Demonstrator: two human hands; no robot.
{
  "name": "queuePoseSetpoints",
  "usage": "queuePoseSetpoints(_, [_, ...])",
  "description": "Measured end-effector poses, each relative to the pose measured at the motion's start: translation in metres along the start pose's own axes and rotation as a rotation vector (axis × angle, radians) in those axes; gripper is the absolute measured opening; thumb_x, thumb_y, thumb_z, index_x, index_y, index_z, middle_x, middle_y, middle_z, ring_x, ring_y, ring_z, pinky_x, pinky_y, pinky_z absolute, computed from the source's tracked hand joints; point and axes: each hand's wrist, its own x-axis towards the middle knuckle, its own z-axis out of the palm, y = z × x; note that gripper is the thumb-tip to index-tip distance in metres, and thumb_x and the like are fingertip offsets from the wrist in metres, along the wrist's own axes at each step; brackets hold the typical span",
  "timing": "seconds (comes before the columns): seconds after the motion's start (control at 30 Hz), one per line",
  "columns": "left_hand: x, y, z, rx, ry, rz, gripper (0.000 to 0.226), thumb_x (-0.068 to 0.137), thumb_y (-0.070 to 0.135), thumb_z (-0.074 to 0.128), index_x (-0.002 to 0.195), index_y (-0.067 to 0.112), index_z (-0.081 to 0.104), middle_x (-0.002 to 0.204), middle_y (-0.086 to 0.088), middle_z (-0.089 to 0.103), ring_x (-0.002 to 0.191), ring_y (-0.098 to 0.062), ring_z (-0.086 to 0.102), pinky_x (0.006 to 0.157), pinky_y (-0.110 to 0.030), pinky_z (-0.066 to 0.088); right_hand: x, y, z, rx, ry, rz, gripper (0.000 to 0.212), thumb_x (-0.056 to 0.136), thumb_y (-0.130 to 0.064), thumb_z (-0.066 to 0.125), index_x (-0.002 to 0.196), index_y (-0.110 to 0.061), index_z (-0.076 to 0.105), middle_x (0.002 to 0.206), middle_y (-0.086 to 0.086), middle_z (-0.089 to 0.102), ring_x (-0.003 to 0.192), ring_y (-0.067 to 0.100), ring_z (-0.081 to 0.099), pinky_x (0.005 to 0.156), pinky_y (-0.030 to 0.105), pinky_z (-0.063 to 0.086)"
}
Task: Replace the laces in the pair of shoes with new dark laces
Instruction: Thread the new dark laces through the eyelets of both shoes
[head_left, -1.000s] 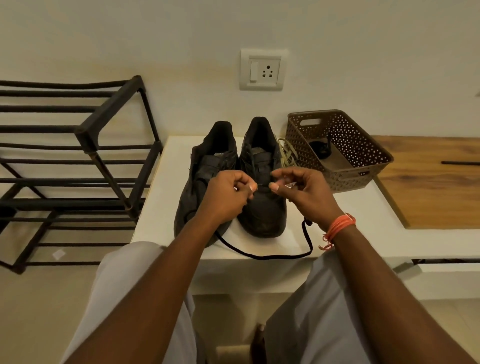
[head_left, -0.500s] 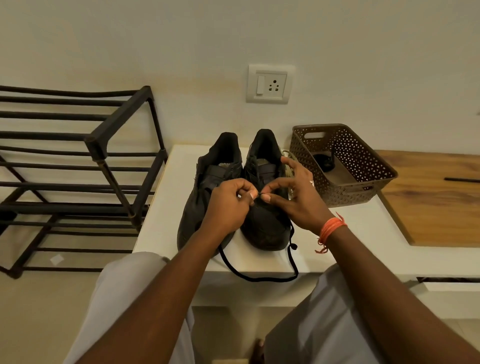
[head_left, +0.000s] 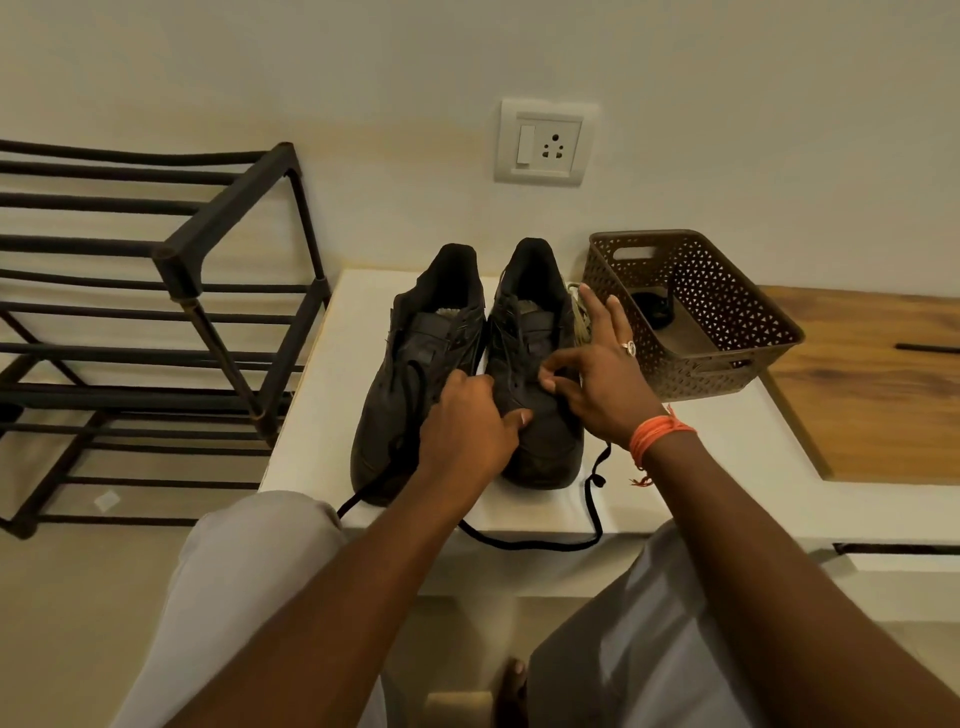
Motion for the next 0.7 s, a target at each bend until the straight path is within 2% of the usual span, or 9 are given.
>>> queuePoseSetpoints(0.1, [-0.002,-0.002,0.003,-0.021,-0.005,-0.005,0.046,0.086,0.043,0.067,0.122,0.016,0.061,0.12,-0.005,0.05,0.106,-0.024,0.056,0.093,-0.039,0.049,0.003,0.002,0.001,0.031,-0.071,-0.007,0.007,0.088,-0.026,0.067,0.092,-0.028,0.073,0.162,0.002,-0.013,0.144,0.035,-0.026,0.115,0.04,-0.01])
queuePoseSetpoints(0.23, [-0.001,-0.004,0.004,-0.047,-0.004,0.0,0.048,0.087,0.04,0.066,0.129,0.017,0.058,0.125,-0.006,0.049,0.112,-0.024,0.054,0.097,-0.038,0.047,0.005,0.0,0.003,0.165,-0.126,0.038,0.008,0.088,-0.023,0.069,0.094,-0.028,0.073,0.162,0.004,-0.012,0.145,0.035,-0.022,0.115,0.042,-0.012])
queuePoseSetpoints(0.37, [0.0,-0.005,0.006,-0.062,-0.018,-0.01,0.052,0.088,0.041,0.065,0.134,0.018,0.055,0.128,-0.006,0.048,0.113,-0.024,0.053,0.099,-0.04,0.047,0.004,0.002,0.007,0.306,-0.115,0.07,0.009,0.087,-0.024,0.07,0.091,-0.032,0.071,0.162,-0.002,-0.009,0.147,0.03,-0.013,0.12,0.054,0.0])
queuePoseSetpoints(0.53, [0.001,-0.008,0.007,-0.081,0.015,0.01,0.049,0.09,0.037,0.063,0.133,0.016,0.054,0.127,-0.006,0.049,0.114,-0.023,0.054,0.098,-0.038,0.047,0.003,0.004,0.009,0.343,-0.113,0.101,0.009,0.087,-0.025,0.07,0.094,-0.03,0.073,0.162,-0.002,-0.005,0.147,0.028,-0.004,0.119,0.052,0.009])
queuePoseSetpoints(0.6, [0.004,-0.008,0.006,-0.081,0.046,0.031,0.04,0.093,0.039,0.058,0.124,0.014,0.059,0.118,-0.006,0.055,0.106,-0.022,0.056,0.09,-0.037,0.049,0.001,0.0,0.007,0.37,-0.107,0.119,0.01,0.087,-0.024,0.069,0.09,-0.034,0.07,0.162,-0.002,-0.004,0.147,0.028,-0.001,0.119,0.051,0.01])
queuePoseSetpoints(0.63, [0.006,-0.006,0.006,-0.086,0.058,0.034,0.036,0.094,0.043,0.054,0.113,0.014,0.062,0.109,-0.006,0.058,0.099,-0.022,0.059,0.084,-0.036,0.051,-0.003,-0.001,0.006,0.38,-0.106,0.136,0.011,0.088,-0.024,0.069,0.089,-0.035,0.069,0.162,-0.002,-0.002,0.147,0.028,0.0,0.119,0.051,0.011])
queuePoseSetpoints(0.7, [0.015,0.0,0.003,-0.1,0.08,0.019,0.043,0.094,0.054,0.048,0.088,0.014,0.061,0.088,-0.007,0.061,0.081,-0.023,0.062,0.068,-0.035,0.05,-0.009,-0.005,0.006,0.389,-0.101,0.158,0.011,0.088,-0.024,0.068,0.09,-0.035,0.069,0.162,-0.002,0.0,0.147,0.028,0.002,0.119,0.051,0.011])
